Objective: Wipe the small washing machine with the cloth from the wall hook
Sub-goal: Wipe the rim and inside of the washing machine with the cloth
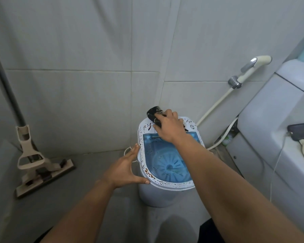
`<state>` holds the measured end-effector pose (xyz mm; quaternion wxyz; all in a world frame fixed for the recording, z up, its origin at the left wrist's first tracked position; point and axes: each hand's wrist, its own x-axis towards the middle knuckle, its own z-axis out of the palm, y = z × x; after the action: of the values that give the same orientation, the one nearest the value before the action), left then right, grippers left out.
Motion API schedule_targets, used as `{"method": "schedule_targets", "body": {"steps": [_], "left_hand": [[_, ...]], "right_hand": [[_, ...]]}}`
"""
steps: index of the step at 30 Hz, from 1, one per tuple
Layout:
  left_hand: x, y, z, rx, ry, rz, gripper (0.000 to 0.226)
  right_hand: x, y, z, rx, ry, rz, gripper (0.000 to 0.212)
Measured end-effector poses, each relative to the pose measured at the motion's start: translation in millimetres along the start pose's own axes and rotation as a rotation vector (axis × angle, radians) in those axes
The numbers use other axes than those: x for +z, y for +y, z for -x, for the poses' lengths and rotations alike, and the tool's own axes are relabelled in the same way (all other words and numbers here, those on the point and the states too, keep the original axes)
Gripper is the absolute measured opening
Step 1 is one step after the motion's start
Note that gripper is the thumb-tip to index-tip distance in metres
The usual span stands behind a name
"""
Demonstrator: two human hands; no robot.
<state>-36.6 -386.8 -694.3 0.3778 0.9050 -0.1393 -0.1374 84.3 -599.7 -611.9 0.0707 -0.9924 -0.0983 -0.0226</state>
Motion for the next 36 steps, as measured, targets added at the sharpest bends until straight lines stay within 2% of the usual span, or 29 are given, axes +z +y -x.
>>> {"method": "schedule_targets", "body": {"steps": [3, 7, 12, 16, 25, 31, 36], "left_hand": [[-2, 3, -2, -0.004, -0.008, -0.022, 0.151], [-1, 3, -2, -0.017, -0.020, -0.030, 0.153], [-3, 5, -3, -0.013, -0.027, -0.051, 0.152], [-4, 7, -3, -0.026, -0.024, -0.062, 0.154], [1, 10, -1, -0.005, -0.039, -0.078, 0.149], [2, 5, -3, -0.007, -0.022, -0.059, 0.149], [1, 5, -3, 0.004, -0.014, -0.066, 0.148]], "right_hand": [[0, 0, 2, -0.039, 0.008, 0.020, 0.052], [3, -4, 9, -0.048, 0.034, 0.025, 0.066], [6, -3, 6, -0.045, 0.047, 0.010, 0.050], [18, -9, 11, -0.045, 0.064, 0.035, 0.055], [21, -18, 0, -0.013, 0.123, 0.002, 0.039], [23, -32, -8, -0.133, 0.169, 0.117, 0.036], [33, -34, 3, -0.185, 0.132, 0.165, 0.038]]}}
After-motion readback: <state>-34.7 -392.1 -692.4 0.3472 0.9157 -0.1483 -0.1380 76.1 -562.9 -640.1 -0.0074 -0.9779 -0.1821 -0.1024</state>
